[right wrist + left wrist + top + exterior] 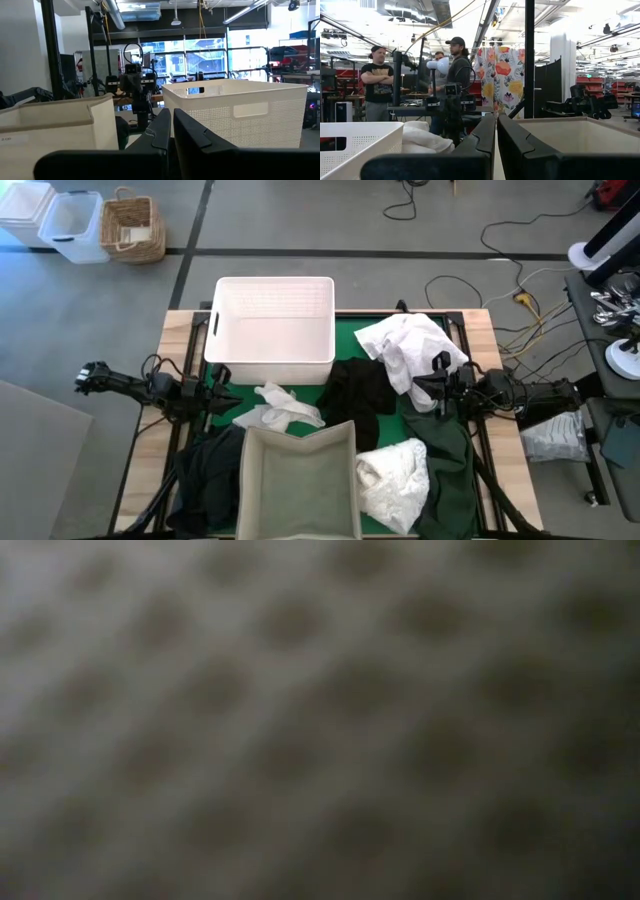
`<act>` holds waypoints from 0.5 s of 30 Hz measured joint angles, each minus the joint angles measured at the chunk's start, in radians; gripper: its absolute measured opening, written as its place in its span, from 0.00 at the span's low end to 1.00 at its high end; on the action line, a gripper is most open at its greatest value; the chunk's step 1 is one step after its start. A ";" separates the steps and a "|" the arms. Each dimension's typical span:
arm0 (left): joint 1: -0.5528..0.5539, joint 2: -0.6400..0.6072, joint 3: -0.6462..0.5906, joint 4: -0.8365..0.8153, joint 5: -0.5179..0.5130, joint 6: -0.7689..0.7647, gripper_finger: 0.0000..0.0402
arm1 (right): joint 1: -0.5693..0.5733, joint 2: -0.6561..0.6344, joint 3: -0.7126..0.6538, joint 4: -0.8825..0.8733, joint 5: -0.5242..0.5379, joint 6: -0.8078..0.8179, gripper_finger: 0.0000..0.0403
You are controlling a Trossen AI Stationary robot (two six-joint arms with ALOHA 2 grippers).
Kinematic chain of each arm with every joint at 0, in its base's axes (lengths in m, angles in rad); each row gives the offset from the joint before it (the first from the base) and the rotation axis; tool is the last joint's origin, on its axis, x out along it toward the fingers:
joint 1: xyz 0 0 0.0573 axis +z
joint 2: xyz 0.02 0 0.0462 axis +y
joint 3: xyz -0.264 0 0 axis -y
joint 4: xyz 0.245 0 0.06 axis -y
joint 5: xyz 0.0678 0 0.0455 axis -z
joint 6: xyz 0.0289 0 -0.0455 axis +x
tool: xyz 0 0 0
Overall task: Sort clothes
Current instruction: Put the white shirt into the brown laundry organizer
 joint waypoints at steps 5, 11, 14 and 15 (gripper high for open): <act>0.000 0.000 0.000 0.000 0.000 0.000 0.00 | 0.000 0.000 0.000 0.000 0.000 0.000 0.03; 0.000 0.000 0.000 0.000 0.000 0.000 0.00 | 0.000 0.000 0.000 0.000 0.000 0.000 0.03; 0.000 0.000 0.000 0.001 0.000 0.000 0.00 | 0.000 0.000 0.000 0.000 0.000 0.011 0.03; 0.000 0.000 0.000 0.002 0.000 -0.001 0.00 | 0.000 0.000 0.000 0.000 0.000 0.028 0.03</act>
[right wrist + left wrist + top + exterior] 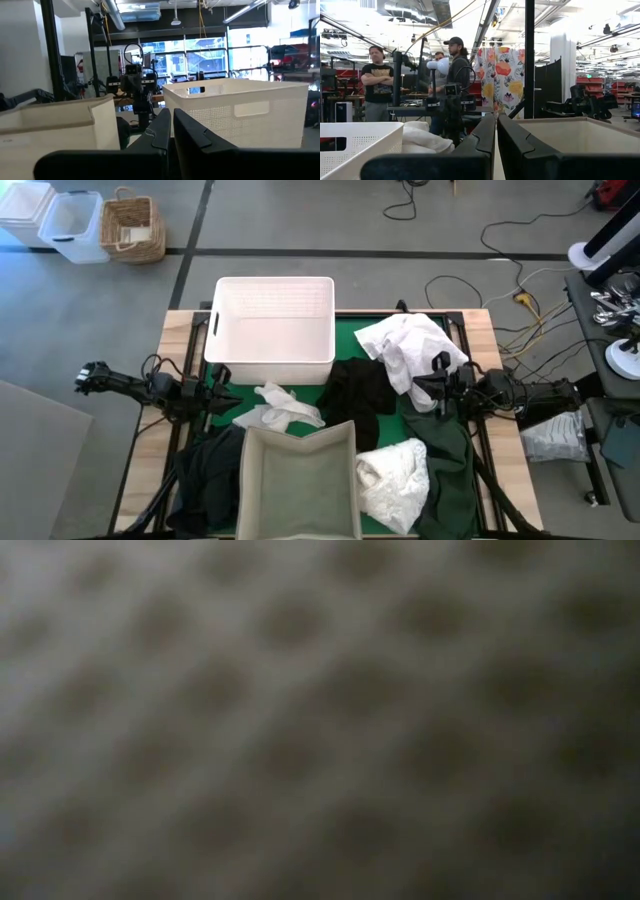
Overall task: Sort clothes
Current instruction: Put the white shirt into the brown laundry organizer
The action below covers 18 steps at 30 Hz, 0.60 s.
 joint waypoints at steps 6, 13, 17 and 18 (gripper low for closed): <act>0.000 0.000 0.000 0.002 0.001 -0.145 0.00 | 0.000 0.000 0.000 0.035 0.000 0.094 0.03; -0.001 0.003 0.000 0.002 0.001 -0.230 0.00 | 0.000 0.000 0.000 0.062 -0.010 0.103 0.03; -0.001 0.003 0.000 0.005 0.001 -0.243 0.00 | 0.000 0.000 0.000 0.068 -0.019 0.103 0.03; -0.001 0.003 0.000 0.005 0.001 -0.243 0.00 | 0.000 0.000 0.000 0.068 -0.019 0.103 0.03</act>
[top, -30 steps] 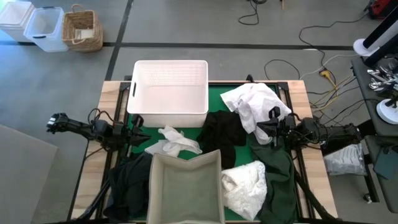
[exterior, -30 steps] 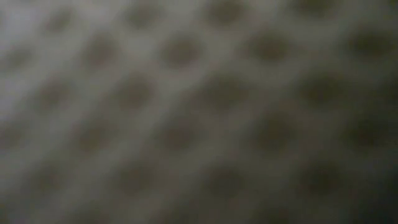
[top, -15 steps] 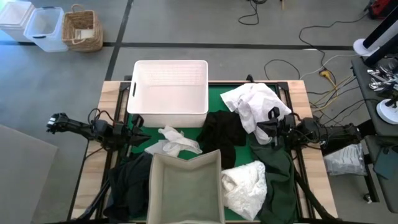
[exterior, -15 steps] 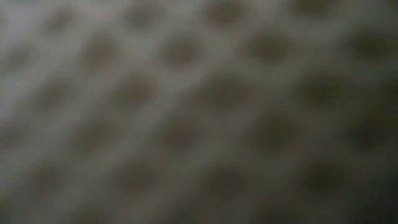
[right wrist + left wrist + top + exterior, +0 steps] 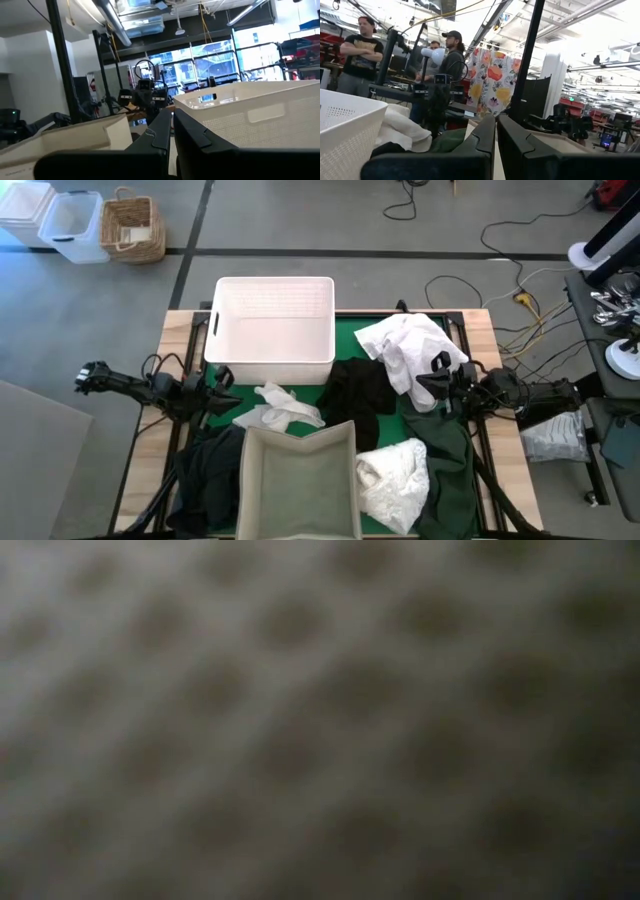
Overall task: Sort clothes
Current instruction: Put the white shirt into the brown laundry organizer
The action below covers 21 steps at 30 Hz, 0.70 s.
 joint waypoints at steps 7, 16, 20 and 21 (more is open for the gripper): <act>0.000 0.000 0.000 0.009 -0.033 -0.042 0.00 | 0.000 0.000 0.000 -0.004 0.000 0.000 0.03; 0.000 0.007 0.021 0.037 -0.063 0.034 0.00 | 0.000 0.000 0.000 0.009 0.009 0.000 0.03; 0.000 0.028 0.082 -0.019 -0.063 0.037 0.00 | 0.000 0.000 0.000 0.032 0.009 -0.002 0.03; 0.000 0.038 0.106 -0.055 -0.062 0.035 0.00 | 0.000 0.000 0.001 0.030 0.009 -0.007 0.03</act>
